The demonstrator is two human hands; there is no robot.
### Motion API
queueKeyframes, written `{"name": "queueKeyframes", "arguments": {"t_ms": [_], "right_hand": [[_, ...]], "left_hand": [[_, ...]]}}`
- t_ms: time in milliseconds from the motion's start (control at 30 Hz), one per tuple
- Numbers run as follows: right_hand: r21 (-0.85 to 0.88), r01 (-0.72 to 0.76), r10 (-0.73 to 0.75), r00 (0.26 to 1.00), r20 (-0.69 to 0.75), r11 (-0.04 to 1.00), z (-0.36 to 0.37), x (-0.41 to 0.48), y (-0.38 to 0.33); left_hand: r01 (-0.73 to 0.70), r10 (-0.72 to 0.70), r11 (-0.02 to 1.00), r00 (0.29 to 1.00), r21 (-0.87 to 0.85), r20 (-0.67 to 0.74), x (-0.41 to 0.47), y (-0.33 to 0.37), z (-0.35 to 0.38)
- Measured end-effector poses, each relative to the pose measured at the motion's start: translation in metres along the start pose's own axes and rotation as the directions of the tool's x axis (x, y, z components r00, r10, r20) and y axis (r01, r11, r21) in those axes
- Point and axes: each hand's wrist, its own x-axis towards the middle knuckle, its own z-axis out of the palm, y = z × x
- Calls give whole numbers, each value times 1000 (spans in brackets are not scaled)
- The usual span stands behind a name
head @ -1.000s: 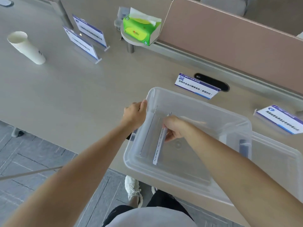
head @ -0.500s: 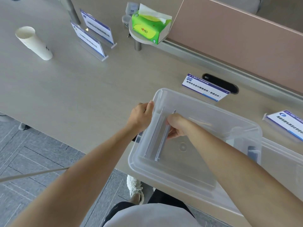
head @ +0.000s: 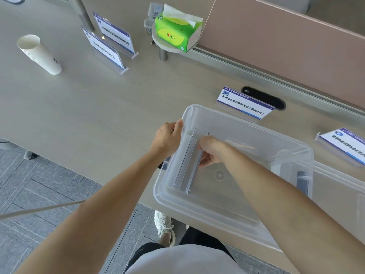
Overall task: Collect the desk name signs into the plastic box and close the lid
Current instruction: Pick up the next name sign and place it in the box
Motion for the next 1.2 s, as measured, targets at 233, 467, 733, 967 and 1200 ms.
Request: {"name": "queueKeyframes", "arguments": {"t_ms": [233, 467, 733, 967, 1200], "right_hand": [[19, 10, -10, 1000, -19, 1000, 2, -1, 1], [-8, 27, -27, 1000, -2, 1000, 2, 6, 5], [33, 157, -151, 979, -138, 987, -22, -29, 11], [-158, 409, -437, 809, -393, 899, -71, -110, 24], [-285, 446, -525, 642, -558, 848, -113, -177, 85]], "left_hand": [[-6, 6, 1000, 1000, -17, -13, -2, 0, -1], [21, -21, 1000, 1000, -5, -19, -1, -1, 1], [24, -9, 991, 993, 129, -114, 6, -2, 1], [-284, 297, 953, 944, 104, -142, -6, 74, 16], [-356, 363, 929, 930, -99, 62, -38, 147, 63]]}}
